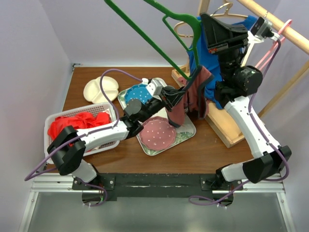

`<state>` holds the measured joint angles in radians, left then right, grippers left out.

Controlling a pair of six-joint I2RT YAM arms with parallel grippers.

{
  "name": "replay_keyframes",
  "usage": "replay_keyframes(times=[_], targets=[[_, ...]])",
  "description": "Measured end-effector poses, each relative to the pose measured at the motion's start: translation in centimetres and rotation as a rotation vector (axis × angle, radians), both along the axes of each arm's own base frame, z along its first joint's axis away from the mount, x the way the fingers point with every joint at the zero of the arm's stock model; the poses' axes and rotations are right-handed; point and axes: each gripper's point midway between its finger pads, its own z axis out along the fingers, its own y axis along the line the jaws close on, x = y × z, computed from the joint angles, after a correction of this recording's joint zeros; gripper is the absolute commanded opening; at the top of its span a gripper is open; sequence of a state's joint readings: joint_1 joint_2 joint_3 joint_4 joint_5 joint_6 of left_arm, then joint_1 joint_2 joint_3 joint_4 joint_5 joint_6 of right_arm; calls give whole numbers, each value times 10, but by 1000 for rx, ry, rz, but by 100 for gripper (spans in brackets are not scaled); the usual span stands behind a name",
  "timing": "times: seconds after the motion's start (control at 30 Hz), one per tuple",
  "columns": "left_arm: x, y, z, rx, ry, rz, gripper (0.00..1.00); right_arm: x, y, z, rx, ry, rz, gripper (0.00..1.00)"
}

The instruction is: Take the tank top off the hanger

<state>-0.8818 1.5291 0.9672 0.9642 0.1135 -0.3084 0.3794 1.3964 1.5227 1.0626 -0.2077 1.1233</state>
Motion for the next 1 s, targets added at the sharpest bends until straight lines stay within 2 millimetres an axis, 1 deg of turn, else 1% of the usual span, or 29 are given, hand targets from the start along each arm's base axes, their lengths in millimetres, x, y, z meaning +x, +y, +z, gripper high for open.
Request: replay_keyframes(times=[0.07,0.13,0.2,0.37,0.43,0.5,0.6,0.67,0.73,0.8,0.83,0.87,0.93,1.0], targets=[[-3,-2,1,-10,-2,-20,0,-1,-4,-1,34,-19,10,0],[-5,-4,1,-11,-2,-35,0,3,-9,-5,82,-30,35,0],[-6,-5,-2,-8,2,-47,0,14,-9,-11,114,-15,61,0],[-7,-9,-6,-1,10,-65,0,60,-2,-40,157,97,103,0],[-6,-10,-6,2,10,-65,0,68,0,-45,147,114,102,0],[-5,-10,-4,5,7,-58,0,68,1,-45,132,122,97,0],[1,-9,3,12,-3,-26,0,54,2,-37,86,104,85,0],[7,-8,8,18,-8,7,0,37,0,-28,51,74,71,0],[15,-2,15,22,-13,54,0,16,-3,-18,4,43,47,0],[23,8,22,22,-12,108,0,-10,-10,-6,-30,-3,21,0],[28,15,25,19,-10,138,0,-21,-13,-1,-40,-23,12,0],[33,23,29,15,-7,169,0,-37,-17,5,-50,-57,1,0],[44,42,40,1,-4,231,0,-59,-22,12,-72,-108,-11,0],[54,60,53,-15,-7,285,0,-75,-24,13,-102,-143,-16,0]])
